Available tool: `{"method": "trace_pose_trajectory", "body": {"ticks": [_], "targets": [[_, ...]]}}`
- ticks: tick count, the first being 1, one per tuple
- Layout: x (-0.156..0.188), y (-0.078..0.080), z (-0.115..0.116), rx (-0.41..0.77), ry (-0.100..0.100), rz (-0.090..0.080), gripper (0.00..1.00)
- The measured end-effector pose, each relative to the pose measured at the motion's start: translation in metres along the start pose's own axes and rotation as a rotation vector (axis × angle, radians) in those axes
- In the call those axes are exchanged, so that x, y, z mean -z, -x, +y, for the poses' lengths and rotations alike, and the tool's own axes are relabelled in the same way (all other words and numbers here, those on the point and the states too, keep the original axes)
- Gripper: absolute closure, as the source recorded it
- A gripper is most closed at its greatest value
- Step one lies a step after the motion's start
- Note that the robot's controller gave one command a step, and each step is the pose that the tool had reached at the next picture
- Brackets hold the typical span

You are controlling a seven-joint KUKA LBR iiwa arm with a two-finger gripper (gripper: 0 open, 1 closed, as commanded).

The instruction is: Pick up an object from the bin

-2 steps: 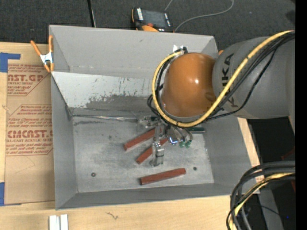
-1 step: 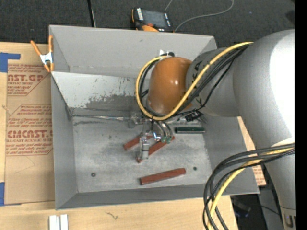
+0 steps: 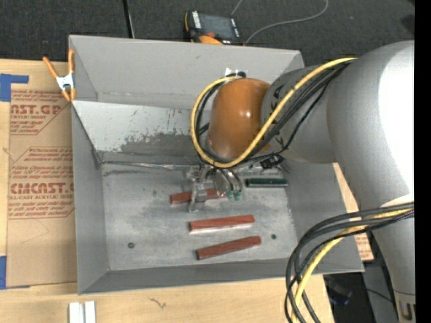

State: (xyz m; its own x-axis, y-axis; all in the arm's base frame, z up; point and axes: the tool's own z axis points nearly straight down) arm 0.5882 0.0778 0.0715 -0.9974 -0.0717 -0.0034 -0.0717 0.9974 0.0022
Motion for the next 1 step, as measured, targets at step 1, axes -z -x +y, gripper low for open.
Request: {"method": "trace_pose_trajectory", "body": {"ticks": [1], "targets": [[0.1569, -0.0057, 0.0247, 0.018, -0.001, -0.008, 1.00]]}}
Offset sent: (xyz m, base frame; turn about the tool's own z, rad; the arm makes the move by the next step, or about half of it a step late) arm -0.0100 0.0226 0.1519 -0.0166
